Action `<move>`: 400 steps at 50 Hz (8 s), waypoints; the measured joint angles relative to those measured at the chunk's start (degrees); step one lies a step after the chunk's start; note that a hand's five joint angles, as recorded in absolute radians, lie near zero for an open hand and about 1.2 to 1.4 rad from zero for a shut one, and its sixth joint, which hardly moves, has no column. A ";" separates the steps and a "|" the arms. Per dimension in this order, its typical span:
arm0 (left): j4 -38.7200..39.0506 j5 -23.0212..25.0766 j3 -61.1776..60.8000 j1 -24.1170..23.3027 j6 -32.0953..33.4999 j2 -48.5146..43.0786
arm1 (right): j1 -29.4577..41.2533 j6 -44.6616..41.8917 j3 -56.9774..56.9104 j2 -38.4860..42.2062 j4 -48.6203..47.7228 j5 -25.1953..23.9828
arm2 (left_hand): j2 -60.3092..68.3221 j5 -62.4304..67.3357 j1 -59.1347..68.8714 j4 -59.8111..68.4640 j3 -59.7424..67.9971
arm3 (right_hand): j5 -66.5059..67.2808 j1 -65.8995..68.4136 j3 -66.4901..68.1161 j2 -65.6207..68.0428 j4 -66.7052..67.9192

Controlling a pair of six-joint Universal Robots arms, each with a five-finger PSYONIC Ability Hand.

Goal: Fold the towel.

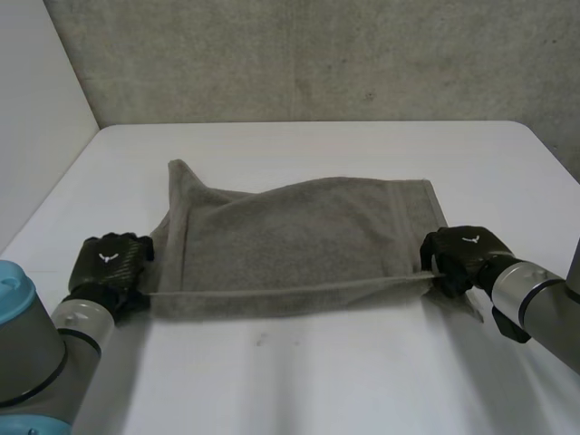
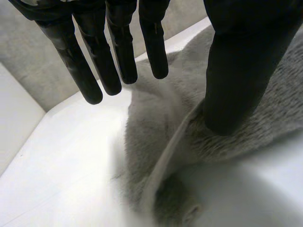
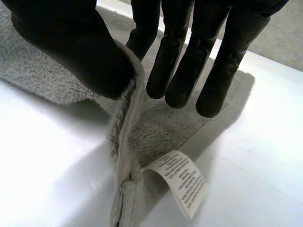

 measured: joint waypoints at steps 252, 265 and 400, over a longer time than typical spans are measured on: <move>-15.77 15.14 10.18 10.67 11.49 7.14 | -4.36 -20.75 -19.92 1.82 20.10 -1.74 | 36.21 35.33 33.48 36.16 35.99 | 0.07 0.04 0.01 0.01 0.00; -10.94 14.46 38.38 5.88 10.95 -22.64 | 3.08 -10.14 -40.76 23.97 -0.21 8.19 | 36.22 35.39 33.51 36.17 36.00 | 0.12 0.16 0.24 0.01 0.18; -4.11 7.04 12.47 1.56 -13.16 6.13 | 24.77 -15.36 -38.61 20.20 -11.38 6.59 | -24.21 -21.97 -23.63 -24.02 -24.10 | -0.61 -0.35 0.33 0.01 0.16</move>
